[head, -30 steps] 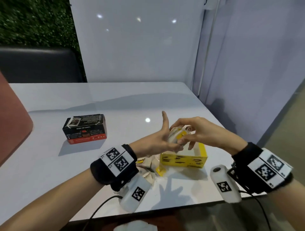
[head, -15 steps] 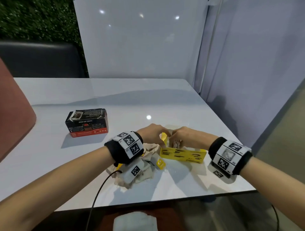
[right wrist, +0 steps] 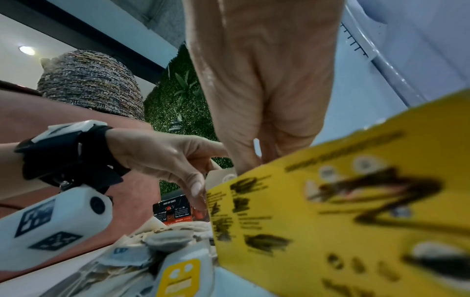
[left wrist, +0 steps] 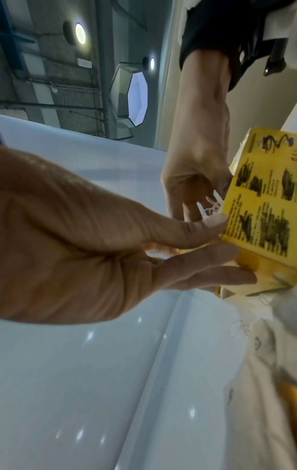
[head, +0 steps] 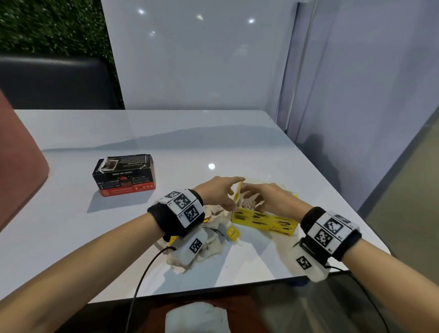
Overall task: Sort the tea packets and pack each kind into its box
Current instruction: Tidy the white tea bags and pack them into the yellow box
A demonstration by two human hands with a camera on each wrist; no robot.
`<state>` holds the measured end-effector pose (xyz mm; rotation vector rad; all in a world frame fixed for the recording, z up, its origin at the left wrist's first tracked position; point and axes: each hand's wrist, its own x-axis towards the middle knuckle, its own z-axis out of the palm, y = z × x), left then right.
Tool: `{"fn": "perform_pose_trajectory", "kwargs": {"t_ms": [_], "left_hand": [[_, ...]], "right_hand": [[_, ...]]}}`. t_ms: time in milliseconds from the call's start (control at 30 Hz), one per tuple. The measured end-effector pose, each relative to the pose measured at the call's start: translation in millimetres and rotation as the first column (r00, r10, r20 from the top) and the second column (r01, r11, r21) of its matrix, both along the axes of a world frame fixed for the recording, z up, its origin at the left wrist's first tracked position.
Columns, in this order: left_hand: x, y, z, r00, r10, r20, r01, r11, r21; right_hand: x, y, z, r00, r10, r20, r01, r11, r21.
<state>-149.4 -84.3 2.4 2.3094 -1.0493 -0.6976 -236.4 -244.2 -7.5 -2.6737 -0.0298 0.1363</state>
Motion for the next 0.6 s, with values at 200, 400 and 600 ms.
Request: {"fn": "perform_pose_trajectory", "kwargs": {"t_ms": [200,400,600], "left_hand": [[-1.0,-4.2,-7.2,0.996,0.002,-0.084,-0.003,1.0,-0.018],[-0.7,-3.4,-9.6,0.994,-0.019,-0.111,0.014,0.999,-0.048],[5.5,33.8,9.4,0.996,0.085,-0.01,-0.086,0.985,-0.15]], "right_hand": [[3.8,9.3,-3.6,0.997,-0.071,0.031,0.07,0.996,0.046],[0.3,10.5,-1.8,1.0,-0.027,0.003,0.027,0.999,-0.018],[0.1,-3.0,6.1,0.987,-0.16,0.032,0.161,0.986,-0.042]]}}
